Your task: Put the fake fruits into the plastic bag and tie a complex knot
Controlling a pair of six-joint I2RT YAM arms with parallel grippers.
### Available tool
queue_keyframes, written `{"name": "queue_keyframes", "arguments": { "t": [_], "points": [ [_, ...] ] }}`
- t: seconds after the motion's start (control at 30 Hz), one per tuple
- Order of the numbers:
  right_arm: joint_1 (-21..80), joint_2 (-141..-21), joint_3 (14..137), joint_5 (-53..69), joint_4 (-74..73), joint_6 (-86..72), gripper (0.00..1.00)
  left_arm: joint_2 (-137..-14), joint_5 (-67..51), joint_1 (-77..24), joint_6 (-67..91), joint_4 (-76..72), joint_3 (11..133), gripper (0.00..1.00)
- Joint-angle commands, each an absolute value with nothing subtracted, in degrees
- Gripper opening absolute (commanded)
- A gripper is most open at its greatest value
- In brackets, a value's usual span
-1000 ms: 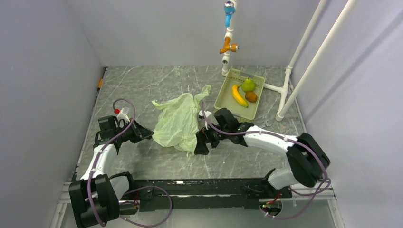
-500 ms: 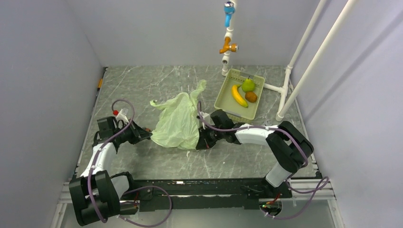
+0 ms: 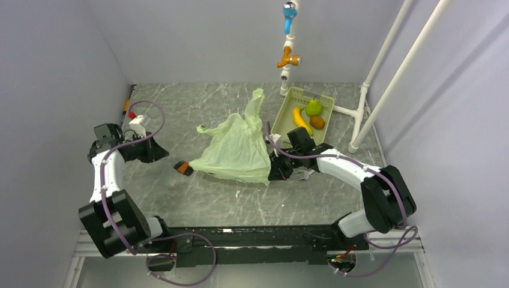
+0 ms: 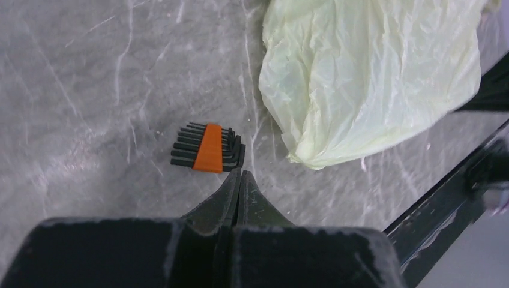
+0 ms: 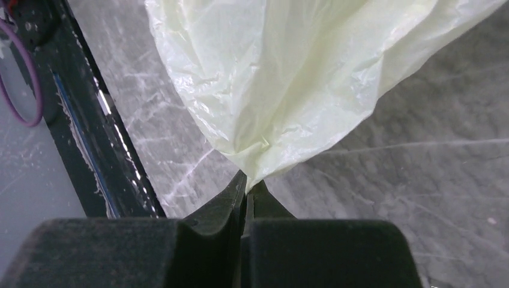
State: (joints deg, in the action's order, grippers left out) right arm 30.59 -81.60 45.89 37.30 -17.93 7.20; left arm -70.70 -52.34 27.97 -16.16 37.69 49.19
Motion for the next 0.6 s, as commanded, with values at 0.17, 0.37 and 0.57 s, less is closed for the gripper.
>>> {"name": "queue_keyframes", "arguments": {
  "t": [0.17, 0.37, 0.57],
  "points": [
    [31.64, -88.24, 50.88, 41.55, -26.32, 14.53, 0.00, -69.27, -60.56, 23.32, -59.42, 56.23, 49.41, 0.92],
    [31.64, -91.09, 53.02, 38.90, -29.37, 20.24, 0.00, -62.21, -56.65, 9.41, -65.63, 39.49, 40.83, 0.99],
    [31.53, -93.33, 55.17, 36.81, -32.52, 24.26, 0.00, -65.65, -45.68, -4.73, -61.19, 23.44, 36.63, 0.78]
  ]
}}
